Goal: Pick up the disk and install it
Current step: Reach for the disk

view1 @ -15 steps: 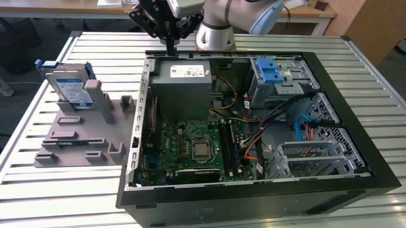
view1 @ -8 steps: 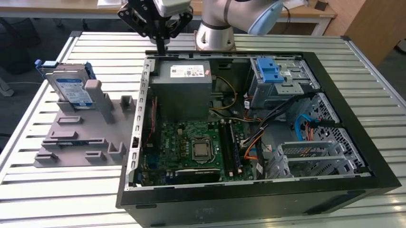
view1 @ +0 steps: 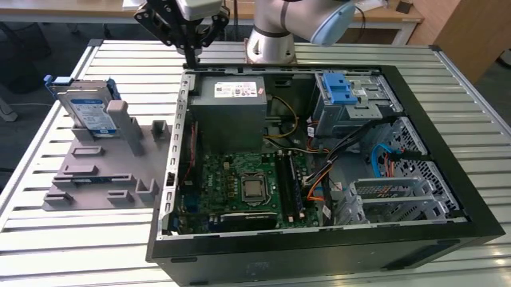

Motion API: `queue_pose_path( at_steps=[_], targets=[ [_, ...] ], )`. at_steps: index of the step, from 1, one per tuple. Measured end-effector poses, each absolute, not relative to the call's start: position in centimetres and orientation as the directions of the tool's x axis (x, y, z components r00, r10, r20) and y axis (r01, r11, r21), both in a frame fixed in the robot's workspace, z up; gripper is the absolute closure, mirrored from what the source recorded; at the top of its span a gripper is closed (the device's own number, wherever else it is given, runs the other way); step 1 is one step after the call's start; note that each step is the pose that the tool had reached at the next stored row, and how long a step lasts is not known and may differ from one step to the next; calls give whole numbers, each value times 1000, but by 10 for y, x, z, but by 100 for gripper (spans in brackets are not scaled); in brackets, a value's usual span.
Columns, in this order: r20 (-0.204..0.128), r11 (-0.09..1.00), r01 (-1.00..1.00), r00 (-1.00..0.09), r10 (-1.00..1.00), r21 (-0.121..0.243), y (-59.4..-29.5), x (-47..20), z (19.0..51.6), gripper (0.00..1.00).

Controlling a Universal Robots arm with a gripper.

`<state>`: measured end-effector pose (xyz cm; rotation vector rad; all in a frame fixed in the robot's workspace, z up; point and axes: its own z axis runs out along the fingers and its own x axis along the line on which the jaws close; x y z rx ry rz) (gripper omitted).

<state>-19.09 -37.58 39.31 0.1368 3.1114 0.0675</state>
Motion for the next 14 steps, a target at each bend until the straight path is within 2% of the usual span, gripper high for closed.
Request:
queue_pose_path(
  at_steps=[14],
  targets=[
    [-24,995,87,-996,88,44,-374,-227,393,89]
  ],
)
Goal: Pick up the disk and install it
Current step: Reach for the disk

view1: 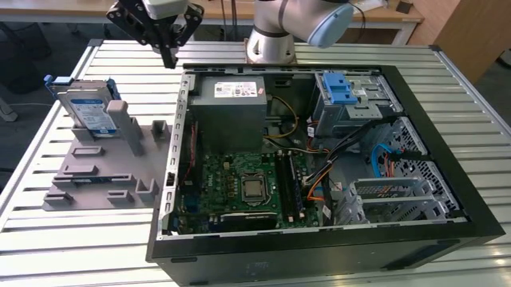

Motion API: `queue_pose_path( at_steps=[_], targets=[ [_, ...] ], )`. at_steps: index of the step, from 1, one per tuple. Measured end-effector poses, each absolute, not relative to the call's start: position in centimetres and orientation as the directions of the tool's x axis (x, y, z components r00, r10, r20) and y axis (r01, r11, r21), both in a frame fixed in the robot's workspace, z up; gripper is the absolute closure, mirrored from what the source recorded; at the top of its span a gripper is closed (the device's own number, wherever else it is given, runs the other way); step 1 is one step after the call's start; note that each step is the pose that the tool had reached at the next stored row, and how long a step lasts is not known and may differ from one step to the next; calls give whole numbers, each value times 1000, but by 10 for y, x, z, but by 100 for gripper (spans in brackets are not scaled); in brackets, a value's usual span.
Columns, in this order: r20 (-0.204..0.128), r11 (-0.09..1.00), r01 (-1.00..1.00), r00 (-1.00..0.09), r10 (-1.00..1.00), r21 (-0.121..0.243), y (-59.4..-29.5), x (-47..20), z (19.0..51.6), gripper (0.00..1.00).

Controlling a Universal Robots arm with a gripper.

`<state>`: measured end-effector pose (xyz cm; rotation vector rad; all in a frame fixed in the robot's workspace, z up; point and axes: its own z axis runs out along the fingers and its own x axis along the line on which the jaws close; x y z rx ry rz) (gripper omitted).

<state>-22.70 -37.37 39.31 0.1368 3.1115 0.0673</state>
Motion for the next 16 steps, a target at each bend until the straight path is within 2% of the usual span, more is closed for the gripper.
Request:
queue_pose_path(
  at_steps=[16],
  targets=[
    [-3,995,88,-996,88,43,-368,-263,392,89]
  ],
)
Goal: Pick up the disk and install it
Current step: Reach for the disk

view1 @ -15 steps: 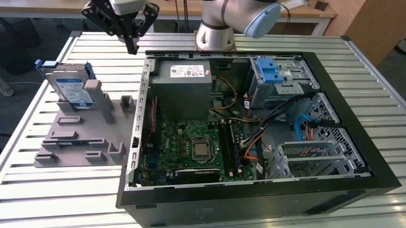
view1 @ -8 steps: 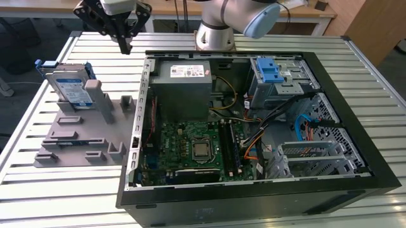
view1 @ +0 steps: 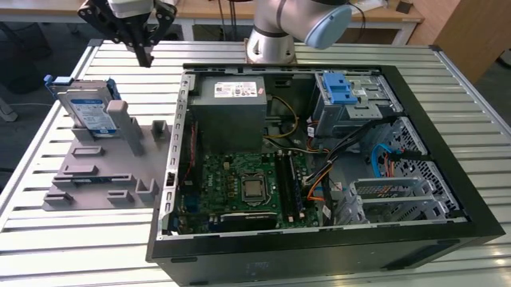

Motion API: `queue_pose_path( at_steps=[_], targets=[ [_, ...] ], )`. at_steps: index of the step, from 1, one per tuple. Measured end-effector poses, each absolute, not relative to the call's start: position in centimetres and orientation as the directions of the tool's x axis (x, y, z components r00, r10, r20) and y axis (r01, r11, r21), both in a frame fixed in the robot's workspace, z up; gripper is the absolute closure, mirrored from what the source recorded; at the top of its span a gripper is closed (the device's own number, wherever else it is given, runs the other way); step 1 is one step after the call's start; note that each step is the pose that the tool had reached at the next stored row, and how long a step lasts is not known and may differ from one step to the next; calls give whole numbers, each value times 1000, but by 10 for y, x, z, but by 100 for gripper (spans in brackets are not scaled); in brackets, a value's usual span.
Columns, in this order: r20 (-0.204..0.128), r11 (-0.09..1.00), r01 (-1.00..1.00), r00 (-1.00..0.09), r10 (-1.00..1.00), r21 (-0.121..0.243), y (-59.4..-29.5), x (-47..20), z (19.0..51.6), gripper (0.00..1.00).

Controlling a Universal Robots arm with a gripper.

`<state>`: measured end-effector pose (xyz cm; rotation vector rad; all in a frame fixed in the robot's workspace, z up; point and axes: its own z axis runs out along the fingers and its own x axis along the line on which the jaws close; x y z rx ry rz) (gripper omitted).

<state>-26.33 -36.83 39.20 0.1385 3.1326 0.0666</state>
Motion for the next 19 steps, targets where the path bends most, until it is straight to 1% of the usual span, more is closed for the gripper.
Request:
queue_pose_path(
  at_steps=[19],
  targets=[
    [-3,995,88,-996,88,43,-362,-308,390,89]
  ],
)
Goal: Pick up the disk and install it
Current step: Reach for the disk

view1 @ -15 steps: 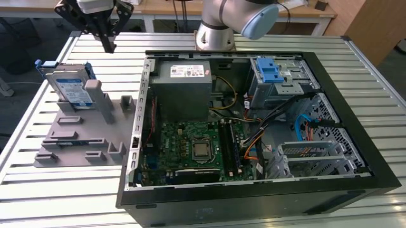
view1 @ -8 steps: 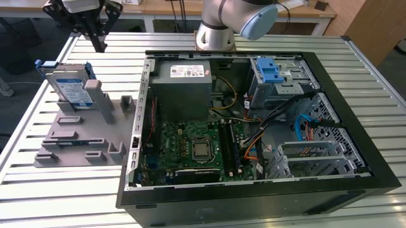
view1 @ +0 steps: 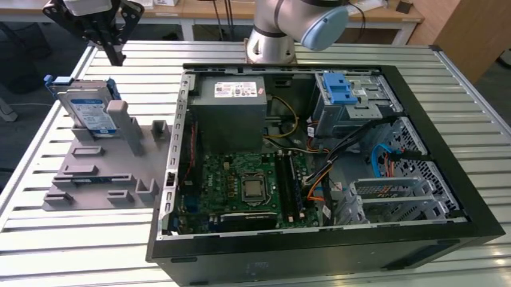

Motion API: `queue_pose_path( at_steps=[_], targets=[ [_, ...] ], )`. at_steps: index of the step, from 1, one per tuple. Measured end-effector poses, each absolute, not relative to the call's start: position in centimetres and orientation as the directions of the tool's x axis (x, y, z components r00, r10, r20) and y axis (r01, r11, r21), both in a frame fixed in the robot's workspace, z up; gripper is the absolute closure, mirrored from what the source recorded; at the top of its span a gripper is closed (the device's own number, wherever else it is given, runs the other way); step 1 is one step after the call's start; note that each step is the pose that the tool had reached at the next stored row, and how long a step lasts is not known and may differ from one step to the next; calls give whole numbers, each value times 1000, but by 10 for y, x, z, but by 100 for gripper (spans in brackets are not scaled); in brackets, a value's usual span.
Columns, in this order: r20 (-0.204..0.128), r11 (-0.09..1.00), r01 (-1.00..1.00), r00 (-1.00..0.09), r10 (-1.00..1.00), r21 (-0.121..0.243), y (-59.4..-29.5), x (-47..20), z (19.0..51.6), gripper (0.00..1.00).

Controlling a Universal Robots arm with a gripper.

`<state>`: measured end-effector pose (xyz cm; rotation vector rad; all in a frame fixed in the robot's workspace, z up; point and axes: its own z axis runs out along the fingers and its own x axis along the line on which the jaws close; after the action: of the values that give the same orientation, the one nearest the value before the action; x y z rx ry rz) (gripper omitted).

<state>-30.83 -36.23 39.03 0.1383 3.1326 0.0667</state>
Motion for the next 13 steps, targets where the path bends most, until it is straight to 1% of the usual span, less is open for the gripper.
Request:
queue_pose_path(
  at_steps=[13],
  targets=[
    [-3,995,88,-996,88,43,-360,-328,389,89]
  ],
)
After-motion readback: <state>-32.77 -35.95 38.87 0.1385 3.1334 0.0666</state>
